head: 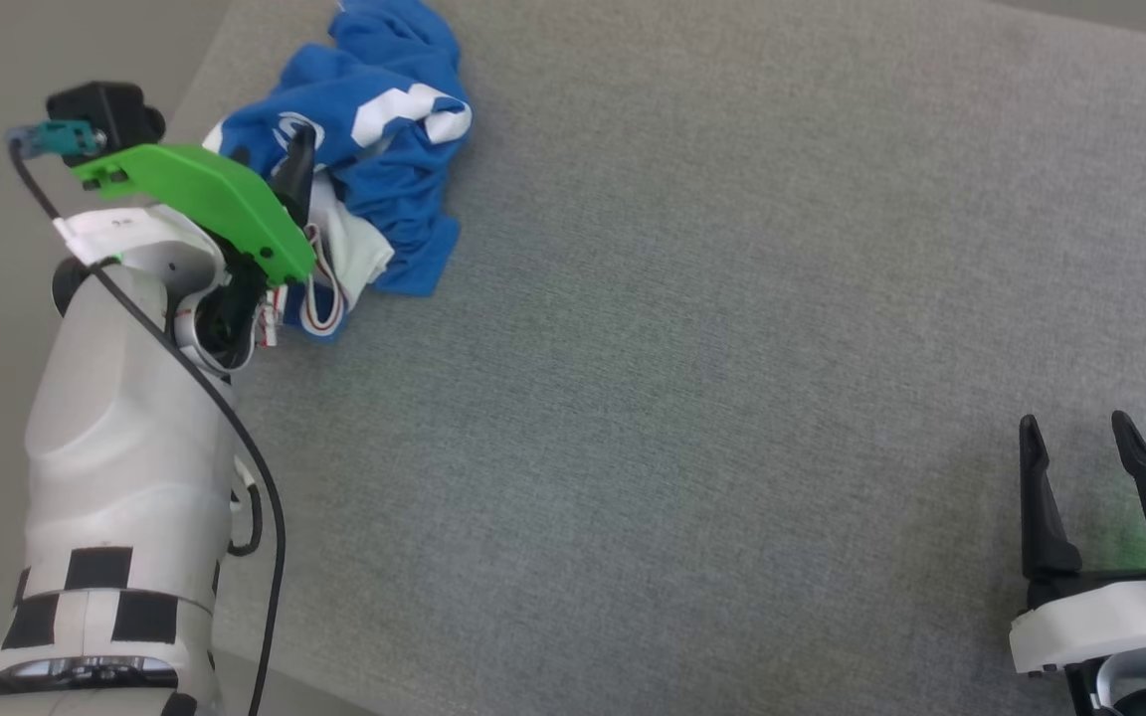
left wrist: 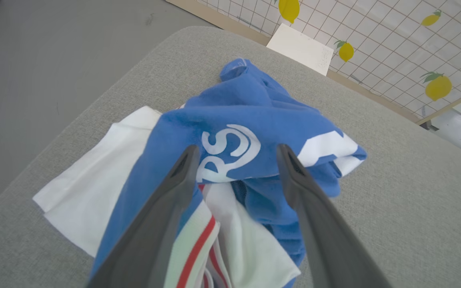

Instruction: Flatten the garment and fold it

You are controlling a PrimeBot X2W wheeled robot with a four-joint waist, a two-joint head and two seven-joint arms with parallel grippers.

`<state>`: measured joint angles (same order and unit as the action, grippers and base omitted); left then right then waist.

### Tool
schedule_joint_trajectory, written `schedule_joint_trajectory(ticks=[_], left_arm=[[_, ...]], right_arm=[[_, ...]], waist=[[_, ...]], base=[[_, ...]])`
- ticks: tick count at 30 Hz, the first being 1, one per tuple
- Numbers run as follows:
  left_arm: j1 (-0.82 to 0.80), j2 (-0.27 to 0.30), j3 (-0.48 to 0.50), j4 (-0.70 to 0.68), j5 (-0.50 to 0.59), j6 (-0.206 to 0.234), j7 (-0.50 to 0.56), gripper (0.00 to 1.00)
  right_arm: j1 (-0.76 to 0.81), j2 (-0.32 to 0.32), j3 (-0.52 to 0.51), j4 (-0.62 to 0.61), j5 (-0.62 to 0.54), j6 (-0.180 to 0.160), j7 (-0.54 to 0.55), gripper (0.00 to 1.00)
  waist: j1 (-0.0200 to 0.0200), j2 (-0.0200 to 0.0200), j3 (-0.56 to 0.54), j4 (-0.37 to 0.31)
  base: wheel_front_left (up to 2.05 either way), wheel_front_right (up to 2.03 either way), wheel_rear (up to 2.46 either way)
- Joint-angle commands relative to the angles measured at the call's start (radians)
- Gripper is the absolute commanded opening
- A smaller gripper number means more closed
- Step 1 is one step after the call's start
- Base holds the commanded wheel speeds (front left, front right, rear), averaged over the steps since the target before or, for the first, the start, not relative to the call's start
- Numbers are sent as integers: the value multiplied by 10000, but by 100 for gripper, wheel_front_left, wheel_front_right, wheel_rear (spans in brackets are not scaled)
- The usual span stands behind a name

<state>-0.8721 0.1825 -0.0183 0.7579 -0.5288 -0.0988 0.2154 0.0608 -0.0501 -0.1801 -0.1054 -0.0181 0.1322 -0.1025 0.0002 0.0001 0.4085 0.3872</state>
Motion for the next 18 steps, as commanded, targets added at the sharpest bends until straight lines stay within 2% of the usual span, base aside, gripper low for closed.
schedule_joint_trajectory(ticks=[1,4,7,11,18], left_arm=[[-136,18,-47,-19,-48,-96,-122,100],[-123,-87,-293,-13,-442,-243,416,100],[108,-27,-506,194,-890,-286,1684,100],[383,47,-636,365,-1117,-270,2704,100],[728,-99,-748,442,-1314,-15,3568,100]], right_arm=[[-146,-1,-10,-101,-91,-15,36,100],[-116,-1,-148,-210,-65,-15,77,100],[-59,-1,-227,-263,-51,-15,88,100],[-16,-1,-272,-282,37,-15,90,100],[-5,-1,-243,-272,37,-15,115,100]], waist=[[-2,-1,296,-176],[-2,-1,403,-126],[-2,-1,449,-71],[-2,-1,516,-16],[-2,-1,573,-6]], base=[[0,0,0],[0,0,0],[0,0,0],[0,0,0],[0,0,0]])
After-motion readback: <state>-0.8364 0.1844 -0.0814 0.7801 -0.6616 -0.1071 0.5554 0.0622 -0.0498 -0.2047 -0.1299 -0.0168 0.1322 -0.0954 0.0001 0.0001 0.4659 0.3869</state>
